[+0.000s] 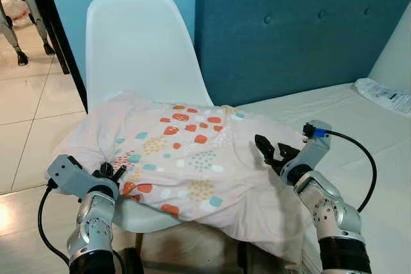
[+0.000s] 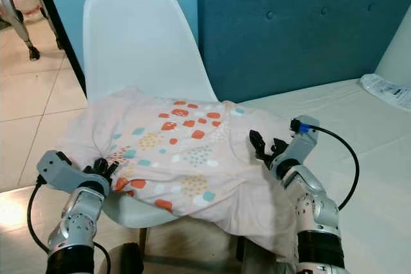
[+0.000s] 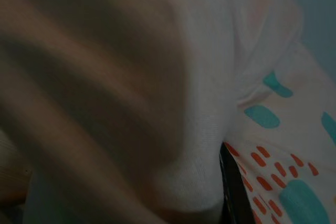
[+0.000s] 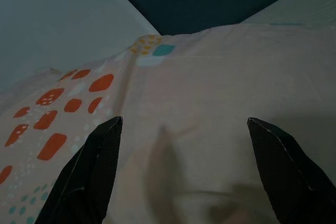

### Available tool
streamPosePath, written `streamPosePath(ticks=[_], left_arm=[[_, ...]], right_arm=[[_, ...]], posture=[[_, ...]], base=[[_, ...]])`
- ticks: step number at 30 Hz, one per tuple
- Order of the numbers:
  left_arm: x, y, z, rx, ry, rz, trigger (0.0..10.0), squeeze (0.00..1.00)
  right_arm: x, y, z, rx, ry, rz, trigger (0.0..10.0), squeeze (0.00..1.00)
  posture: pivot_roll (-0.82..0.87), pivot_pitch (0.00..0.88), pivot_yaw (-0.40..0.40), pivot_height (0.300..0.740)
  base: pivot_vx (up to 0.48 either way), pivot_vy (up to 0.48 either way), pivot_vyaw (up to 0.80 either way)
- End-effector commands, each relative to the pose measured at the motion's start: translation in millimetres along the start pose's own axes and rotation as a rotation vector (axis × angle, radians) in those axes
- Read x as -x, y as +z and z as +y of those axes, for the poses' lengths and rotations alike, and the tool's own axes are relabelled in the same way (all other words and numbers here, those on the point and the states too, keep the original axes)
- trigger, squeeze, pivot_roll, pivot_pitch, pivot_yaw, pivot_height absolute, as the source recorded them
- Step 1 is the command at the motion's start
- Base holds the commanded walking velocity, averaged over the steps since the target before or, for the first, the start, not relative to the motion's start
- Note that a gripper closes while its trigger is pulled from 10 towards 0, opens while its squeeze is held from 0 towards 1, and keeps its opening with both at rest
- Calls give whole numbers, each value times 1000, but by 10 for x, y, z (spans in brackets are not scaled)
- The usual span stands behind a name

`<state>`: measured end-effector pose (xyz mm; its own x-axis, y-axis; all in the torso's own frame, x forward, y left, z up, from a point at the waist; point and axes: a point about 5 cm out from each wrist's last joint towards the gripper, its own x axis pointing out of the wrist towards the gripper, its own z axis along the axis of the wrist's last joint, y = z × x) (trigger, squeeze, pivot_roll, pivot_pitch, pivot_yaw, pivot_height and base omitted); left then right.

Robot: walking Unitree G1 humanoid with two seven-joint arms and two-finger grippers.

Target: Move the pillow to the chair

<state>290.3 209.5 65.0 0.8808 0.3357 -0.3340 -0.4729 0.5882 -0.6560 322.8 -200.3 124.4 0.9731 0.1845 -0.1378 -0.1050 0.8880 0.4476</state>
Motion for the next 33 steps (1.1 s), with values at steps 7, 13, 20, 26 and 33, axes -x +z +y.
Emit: streamPosePath(ticks=[7, 13, 20, 26, 33], left_arm=[[386, -458, 611, -35, 168, 120, 0, 0], [386, -458, 611, -35, 168, 120, 0, 0], [386, -458, 611, -35, 168, 120, 0, 0], [386, -458, 611, -35, 168, 120, 0, 0], [386, -458, 611, -35, 168, 120, 0, 0]], right_arm=[[-5, -34, -5, 7, -7, 12, 10000, 1000], [-5, -34, -5, 7, -7, 12, 10000, 1000], [-5, -34, -5, 7, -7, 12, 10000, 1000], [-5, -34, -5, 7, -7, 12, 10000, 1000], [-5, -34, -5, 7, -7, 12, 10000, 1000]], posture=[[65, 87, -41, 493], [65, 87, -41, 493], [65, 87, -41, 493], [65, 87, -41, 493], [65, 87, -41, 493]], base=[[0, 0, 0], [0, 0, 0], [0, 0, 0], [0, 0, 0], [0, 0, 0]])
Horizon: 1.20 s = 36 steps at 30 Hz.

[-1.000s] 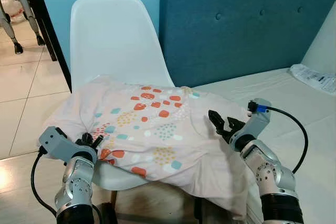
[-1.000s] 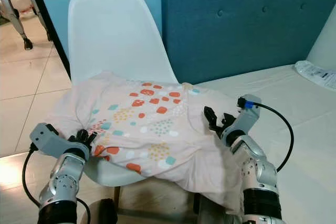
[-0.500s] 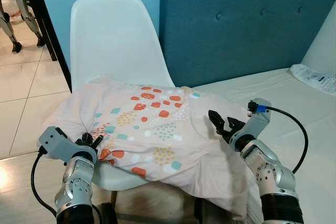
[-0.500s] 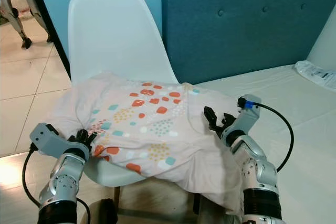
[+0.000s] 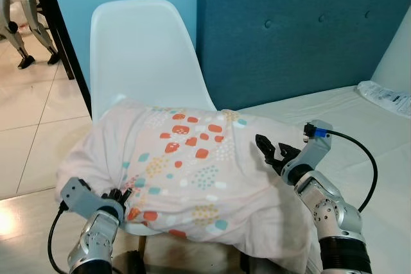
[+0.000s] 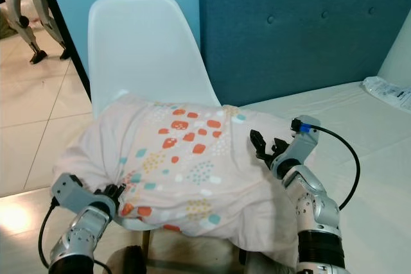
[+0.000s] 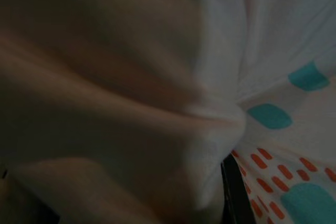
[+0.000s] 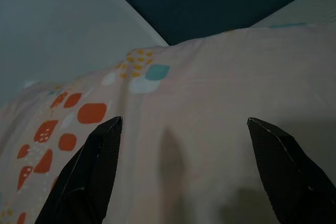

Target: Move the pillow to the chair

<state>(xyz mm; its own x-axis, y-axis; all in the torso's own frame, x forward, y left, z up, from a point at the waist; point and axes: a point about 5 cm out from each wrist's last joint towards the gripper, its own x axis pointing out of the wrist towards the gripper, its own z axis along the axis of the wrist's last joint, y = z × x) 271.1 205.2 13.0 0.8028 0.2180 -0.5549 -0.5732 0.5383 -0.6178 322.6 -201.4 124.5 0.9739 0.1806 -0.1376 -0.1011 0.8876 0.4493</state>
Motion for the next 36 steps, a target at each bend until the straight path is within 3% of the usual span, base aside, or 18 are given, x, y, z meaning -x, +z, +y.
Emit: streamPosePath(ticks=[1, 16, 17, 18, 19, 20, 21, 22, 26, 33, 36], left_arm=[[322, -157, 248, -44, 56, -119, 0, 0], [322, -157, 248, -44, 56, -119, 0, 0], [318, -161, 242, -46, 54, -118, 0, 0], [190, 98, 1, -376, -60, -226, 10000, 0], [120, 283, -201, -628, -152, -308, 10000, 0], [87, 400, -339, -802, -214, -362, 10000, 0], [87, 400, -339, -802, -214, -362, 10000, 0], [74, 464, -415, -887, -246, -391, 10000, 0], [76, 504, -449, -885, -250, -409, 10000, 0], [75, 496, -466, -980, -266, -415, 10000, 0], [78, 485, -460, -975, -274, -409, 10000, 0]], right_arm=[[-9, -40, 5, 9, -4, 14, 10000, 1000], [-9, -40, 5, 9, -4, 14, 10000, 1000], [-4, 9, 16, -4, 5, 0, 10000, 1000], [111, 45, -351, 108, -209, -3, 10000, 0], [204, 89, -561, 197, -334, -13, 10000, 0], [266, 129, -674, 260, -397, -32, 10000, 0], [266, 129, -674, 260, -397, -32, 10000, 0], [288, 146, -715, 293, -423, -40, 10000, 0], [261, 149, -682, 297, -401, -39, 10000, 0], [204, 128, -640, 310, -373, -34, 10000, 0], [186, 96, -617, 314, -361, -34, 10000, 0]], posture=[[65, 87, -41, 493], [65, 87, -41, 493], [60, 0, 0, 493], [39, 0, 0, 493], [38, 0, 0, 493], [38, 0, 0, 493], [38, 0, 0, 493], [38, 0, 0, 497], [44, 0, 0, 507], [47, 0, 0, 535], [48, 0, 0, 544]], base=[[0, 0, 0], [0, 0, 0], [0, 0, 0], [0, 0, 0], [0, 0, 0], [0, 0, 0], [0, 0, 0], [0, 0, 0], [0, 0, 0], [0, 0, 0], [0, 0, 0]])
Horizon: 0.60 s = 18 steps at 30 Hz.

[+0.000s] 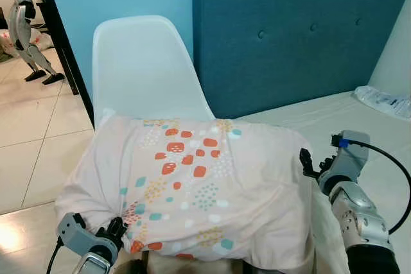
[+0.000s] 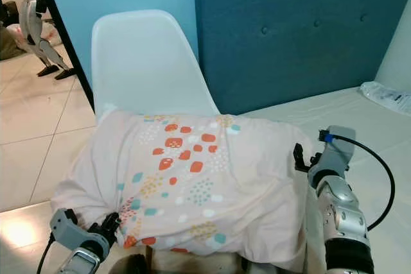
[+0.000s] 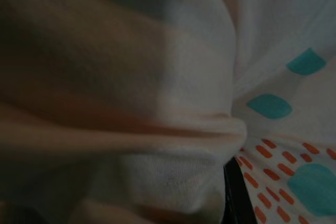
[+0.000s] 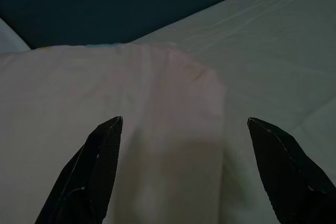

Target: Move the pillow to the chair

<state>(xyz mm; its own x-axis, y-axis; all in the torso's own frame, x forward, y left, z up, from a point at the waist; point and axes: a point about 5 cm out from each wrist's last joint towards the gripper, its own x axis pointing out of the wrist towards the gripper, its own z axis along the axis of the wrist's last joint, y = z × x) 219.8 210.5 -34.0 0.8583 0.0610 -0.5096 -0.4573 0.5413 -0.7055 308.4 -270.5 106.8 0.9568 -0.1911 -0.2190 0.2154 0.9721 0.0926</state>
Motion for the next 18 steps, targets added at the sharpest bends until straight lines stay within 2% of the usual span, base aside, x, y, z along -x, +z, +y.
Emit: streamPosePath(ticks=[1, 10, 11, 18], left_arm=[[-140, 773, -1073, -1030, -104, -420, 10000, 0], [-155, 727, -1108, -986, -137, -400, 10000, 0], [-159, 706, -1126, -985, -149, -395, 10000, 0], [-159, 706, -1126, -985, -149, -395, 10000, 0]], right_arm=[[-24, -9, 99, 8, 32, -10, 10000, 0], [-5, -165, 263, 2, 96, 25, 10000, 0], [-4, -189, 293, 3, 106, 29, 10000, 0], [-4, -189, 293, 3, 106, 29, 10000, 0]], posture=[[48, 0, 0, 549], [48, 0, 0, 582], [48, 43, -46, 586], [48, 43, -46, 586]], base=[[0, 0, 0], [0, 0, 0], [0, 0, 0], [0, 0, 0]])
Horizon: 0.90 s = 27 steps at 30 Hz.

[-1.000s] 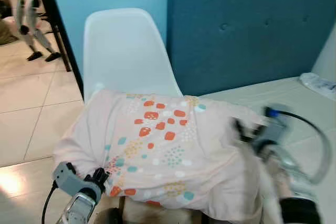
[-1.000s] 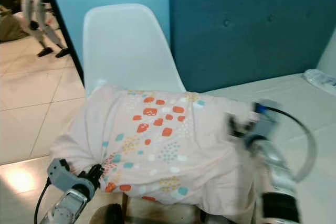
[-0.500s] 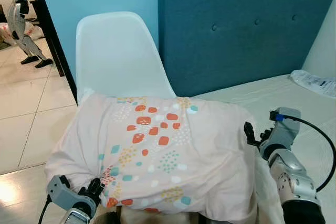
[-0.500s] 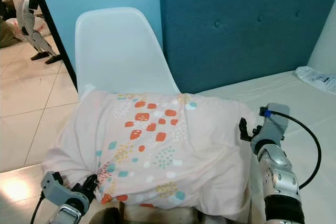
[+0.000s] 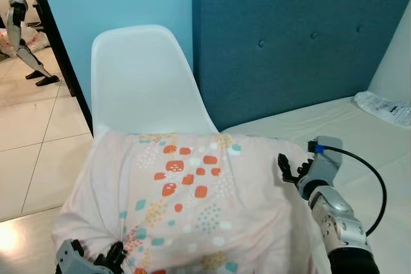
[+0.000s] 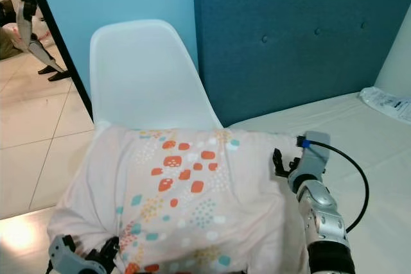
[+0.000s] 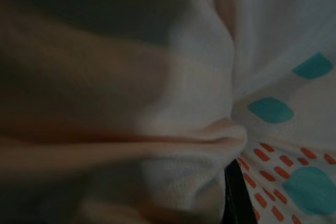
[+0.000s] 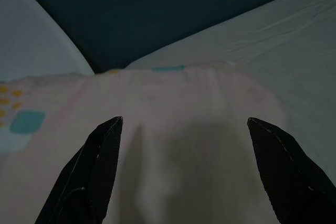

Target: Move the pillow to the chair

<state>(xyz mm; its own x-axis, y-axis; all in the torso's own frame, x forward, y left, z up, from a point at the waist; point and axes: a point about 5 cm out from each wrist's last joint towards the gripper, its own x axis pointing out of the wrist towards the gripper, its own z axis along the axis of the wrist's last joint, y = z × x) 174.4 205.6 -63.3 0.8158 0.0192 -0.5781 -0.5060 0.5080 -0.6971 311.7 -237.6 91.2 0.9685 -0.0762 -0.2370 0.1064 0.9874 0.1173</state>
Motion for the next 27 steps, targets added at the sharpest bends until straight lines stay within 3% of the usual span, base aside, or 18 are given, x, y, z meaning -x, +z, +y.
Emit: streamPosePath(ticks=[1, 27], left_arm=[[-254, 965, -1566, -1021, -161, -488, 10000, 0], [-254, 965, -1566, -1021, -161, -488, 10000, 0]], right_arm=[[1, 0, -20, 1, -7, -1, 10000, 0], [1, 0, -20, 1, -7, -1, 10000, 0]], posture=[[48, 43, -46, 586], [48, 43, -46, 586]], base=[[0, 0, 0], [0, 0, 0]])
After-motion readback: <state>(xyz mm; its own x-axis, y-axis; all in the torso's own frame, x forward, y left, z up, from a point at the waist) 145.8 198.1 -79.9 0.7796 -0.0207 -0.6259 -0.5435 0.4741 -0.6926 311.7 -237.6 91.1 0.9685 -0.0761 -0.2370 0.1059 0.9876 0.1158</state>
